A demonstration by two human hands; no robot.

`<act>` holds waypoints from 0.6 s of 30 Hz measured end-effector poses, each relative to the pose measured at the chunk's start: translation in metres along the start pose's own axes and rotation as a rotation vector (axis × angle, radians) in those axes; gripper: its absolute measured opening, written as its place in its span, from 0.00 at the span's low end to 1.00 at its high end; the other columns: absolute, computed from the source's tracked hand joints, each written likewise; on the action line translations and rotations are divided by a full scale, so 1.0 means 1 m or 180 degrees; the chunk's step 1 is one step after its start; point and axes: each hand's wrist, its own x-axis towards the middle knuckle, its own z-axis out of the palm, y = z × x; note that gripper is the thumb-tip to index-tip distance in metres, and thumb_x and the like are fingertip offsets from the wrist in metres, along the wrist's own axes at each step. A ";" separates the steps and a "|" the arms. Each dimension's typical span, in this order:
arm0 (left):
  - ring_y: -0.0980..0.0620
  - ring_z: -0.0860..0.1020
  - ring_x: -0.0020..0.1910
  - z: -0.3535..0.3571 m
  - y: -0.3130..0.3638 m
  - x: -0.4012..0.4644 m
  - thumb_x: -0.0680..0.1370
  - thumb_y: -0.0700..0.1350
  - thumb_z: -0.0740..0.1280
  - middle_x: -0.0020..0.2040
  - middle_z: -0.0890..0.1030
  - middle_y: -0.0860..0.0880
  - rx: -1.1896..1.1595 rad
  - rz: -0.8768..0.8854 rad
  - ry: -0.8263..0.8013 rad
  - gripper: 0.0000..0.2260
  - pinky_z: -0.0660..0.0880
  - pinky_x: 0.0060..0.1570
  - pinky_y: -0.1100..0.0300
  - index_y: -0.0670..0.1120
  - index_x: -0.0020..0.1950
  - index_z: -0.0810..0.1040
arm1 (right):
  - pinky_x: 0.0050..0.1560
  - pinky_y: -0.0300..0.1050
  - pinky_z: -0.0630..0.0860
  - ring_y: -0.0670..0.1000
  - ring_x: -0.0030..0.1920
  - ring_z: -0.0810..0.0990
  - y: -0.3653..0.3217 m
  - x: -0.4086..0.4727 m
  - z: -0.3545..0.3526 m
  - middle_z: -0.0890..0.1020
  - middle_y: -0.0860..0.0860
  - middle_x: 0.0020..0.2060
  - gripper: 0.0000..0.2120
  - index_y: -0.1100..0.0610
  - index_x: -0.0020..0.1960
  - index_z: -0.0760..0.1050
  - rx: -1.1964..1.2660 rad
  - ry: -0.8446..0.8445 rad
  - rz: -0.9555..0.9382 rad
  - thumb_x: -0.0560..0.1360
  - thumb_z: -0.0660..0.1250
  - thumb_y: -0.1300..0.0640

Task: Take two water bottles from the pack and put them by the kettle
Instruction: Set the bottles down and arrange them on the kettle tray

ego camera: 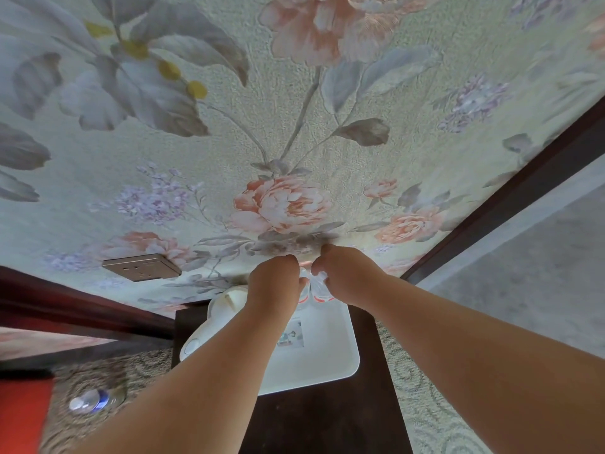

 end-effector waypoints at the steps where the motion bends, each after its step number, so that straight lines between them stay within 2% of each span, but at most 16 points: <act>1: 0.46 0.83 0.50 0.001 0.001 0.000 0.80 0.58 0.68 0.49 0.85 0.48 -0.0073 -0.0034 -0.0016 0.17 0.69 0.39 0.59 0.45 0.55 0.80 | 0.46 0.44 0.71 0.57 0.59 0.81 -0.001 0.001 0.001 0.79 0.52 0.63 0.20 0.49 0.67 0.81 -0.0019 0.0015 -0.0022 0.79 0.66 0.65; 6: 0.45 0.82 0.55 -0.001 -0.005 -0.001 0.79 0.52 0.69 0.54 0.84 0.47 -0.0413 0.0140 0.0051 0.17 0.77 0.46 0.56 0.46 0.65 0.76 | 0.60 0.50 0.79 0.57 0.63 0.81 0.000 0.003 -0.001 0.81 0.52 0.65 0.19 0.51 0.71 0.78 -0.0111 0.0109 -0.0066 0.81 0.66 0.60; 9: 0.45 0.82 0.56 -0.003 -0.011 0.002 0.80 0.46 0.68 0.55 0.85 0.47 -0.0374 0.0374 0.0063 0.14 0.78 0.50 0.55 0.48 0.66 0.76 | 0.56 0.53 0.82 0.58 0.58 0.83 -0.002 0.005 -0.005 0.83 0.55 0.59 0.16 0.56 0.67 0.78 -0.0381 0.0105 -0.0072 0.80 0.65 0.63; 13: 0.45 0.82 0.56 -0.006 -0.012 0.006 0.80 0.46 0.69 0.54 0.84 0.47 -0.0431 0.0350 0.0019 0.13 0.77 0.49 0.55 0.46 0.64 0.76 | 0.54 0.52 0.83 0.59 0.56 0.83 -0.003 0.010 -0.009 0.83 0.56 0.59 0.16 0.60 0.66 0.78 -0.0597 0.0180 -0.0148 0.79 0.65 0.66; 18: 0.45 0.82 0.56 -0.002 -0.011 0.004 0.80 0.45 0.69 0.54 0.84 0.47 -0.0422 0.0368 0.0011 0.15 0.77 0.48 0.55 0.46 0.67 0.75 | 0.52 0.50 0.83 0.58 0.55 0.84 -0.008 0.009 -0.007 0.83 0.55 0.59 0.15 0.59 0.65 0.78 -0.0601 0.0156 -0.0124 0.79 0.66 0.66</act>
